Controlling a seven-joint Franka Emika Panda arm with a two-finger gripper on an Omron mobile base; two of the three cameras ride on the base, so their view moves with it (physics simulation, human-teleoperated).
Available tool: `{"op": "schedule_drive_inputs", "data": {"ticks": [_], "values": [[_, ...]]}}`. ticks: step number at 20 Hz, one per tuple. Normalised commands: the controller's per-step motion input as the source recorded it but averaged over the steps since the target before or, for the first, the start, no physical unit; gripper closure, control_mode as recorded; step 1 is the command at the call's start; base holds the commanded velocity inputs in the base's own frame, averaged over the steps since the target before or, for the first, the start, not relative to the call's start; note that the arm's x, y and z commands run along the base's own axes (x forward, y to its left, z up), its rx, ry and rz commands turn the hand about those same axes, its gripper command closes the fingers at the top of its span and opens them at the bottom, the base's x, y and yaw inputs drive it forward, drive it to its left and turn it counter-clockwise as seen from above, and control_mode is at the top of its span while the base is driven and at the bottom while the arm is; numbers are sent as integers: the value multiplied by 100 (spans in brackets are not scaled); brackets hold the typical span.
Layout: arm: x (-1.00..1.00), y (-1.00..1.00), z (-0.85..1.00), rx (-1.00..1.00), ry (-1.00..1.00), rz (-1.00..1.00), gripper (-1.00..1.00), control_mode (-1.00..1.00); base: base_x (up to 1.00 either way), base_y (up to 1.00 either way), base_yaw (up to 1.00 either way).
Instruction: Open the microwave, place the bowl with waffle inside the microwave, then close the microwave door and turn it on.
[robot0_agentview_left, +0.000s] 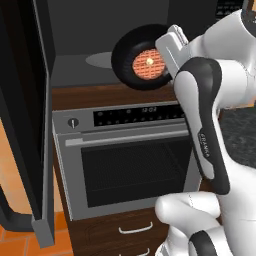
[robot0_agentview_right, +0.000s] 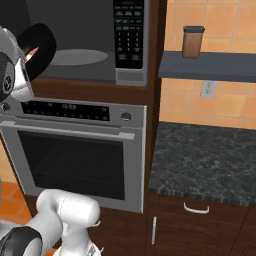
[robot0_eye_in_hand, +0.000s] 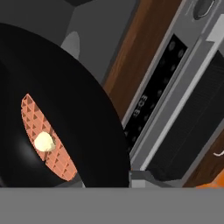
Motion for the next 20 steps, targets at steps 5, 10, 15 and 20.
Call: {"op": "schedule_drive_inputs", "data": {"ticks": [5,10,15,20], "values": [[77,2,9,0,0,-8,100,-100,0,0,0],[78,6,2,0,0,-2,100,-100,0,0,0],[61,7,21,-1,0,0,100,-100,0,0,0],[56,2,14,-1,2,-1,100,-100,0,0,0]]}}
